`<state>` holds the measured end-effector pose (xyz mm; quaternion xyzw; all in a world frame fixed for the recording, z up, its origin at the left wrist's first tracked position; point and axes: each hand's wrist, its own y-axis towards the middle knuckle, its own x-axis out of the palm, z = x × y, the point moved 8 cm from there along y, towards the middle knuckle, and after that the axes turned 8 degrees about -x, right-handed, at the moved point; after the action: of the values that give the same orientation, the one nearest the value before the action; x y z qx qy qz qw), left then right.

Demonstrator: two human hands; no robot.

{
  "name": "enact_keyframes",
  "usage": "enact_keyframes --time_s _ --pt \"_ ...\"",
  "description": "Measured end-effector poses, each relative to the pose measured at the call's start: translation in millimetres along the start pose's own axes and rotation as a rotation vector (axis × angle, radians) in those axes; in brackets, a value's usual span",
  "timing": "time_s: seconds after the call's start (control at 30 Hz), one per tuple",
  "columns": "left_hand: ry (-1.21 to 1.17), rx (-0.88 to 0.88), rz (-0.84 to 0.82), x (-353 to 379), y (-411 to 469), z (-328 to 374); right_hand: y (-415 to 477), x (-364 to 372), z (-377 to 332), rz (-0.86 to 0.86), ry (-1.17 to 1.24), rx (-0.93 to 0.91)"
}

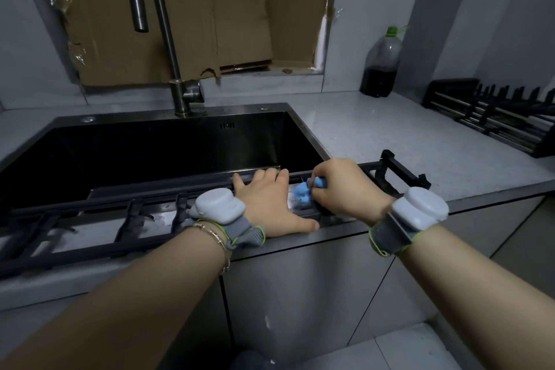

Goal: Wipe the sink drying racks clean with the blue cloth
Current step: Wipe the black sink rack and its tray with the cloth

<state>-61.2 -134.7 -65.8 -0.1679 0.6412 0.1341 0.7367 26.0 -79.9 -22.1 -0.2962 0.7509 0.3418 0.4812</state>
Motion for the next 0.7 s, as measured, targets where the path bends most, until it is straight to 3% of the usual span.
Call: enact_keyframes --time_s 0.17,0.27,0.3,0.37,0.43,0.47,0.6,0.7 --pt "-0.003 0.007 0.003 -0.1 -2.4 1.9 -11.7 -4.5 -5.4 -0.159 0.016 -0.065" --pt "-0.003 0.011 0.007 -0.5 -5.0 1.6 -7.9 -3.7 1.5 -0.150 0.075 -0.049" --pt "-0.007 0.012 0.005 -0.1 -5.0 1.8 -6.5 -8.8 11.2 -0.073 0.154 0.010" --pt "-0.008 0.019 0.013 -1.1 -5.1 2.0 -7.9 -37.9 43.8 0.261 0.245 0.172" --pt "-0.011 0.018 0.020 -1.3 -4.5 1.3 -19.7 -69.1 71.0 0.548 0.138 0.283" --pt "-0.010 0.015 0.017 -1.4 -4.3 0.7 -21.3 -74.4 77.8 0.558 0.064 0.303" --pt "0.031 -0.001 -0.006 -2.6 -0.9 0.3 -9.1 -26.1 78.1 0.090 -0.136 0.246" --pt "0.082 -0.034 -0.004 -7.1 1.6 6.3 -11.8 -15.3 69.2 0.077 -0.243 0.172"
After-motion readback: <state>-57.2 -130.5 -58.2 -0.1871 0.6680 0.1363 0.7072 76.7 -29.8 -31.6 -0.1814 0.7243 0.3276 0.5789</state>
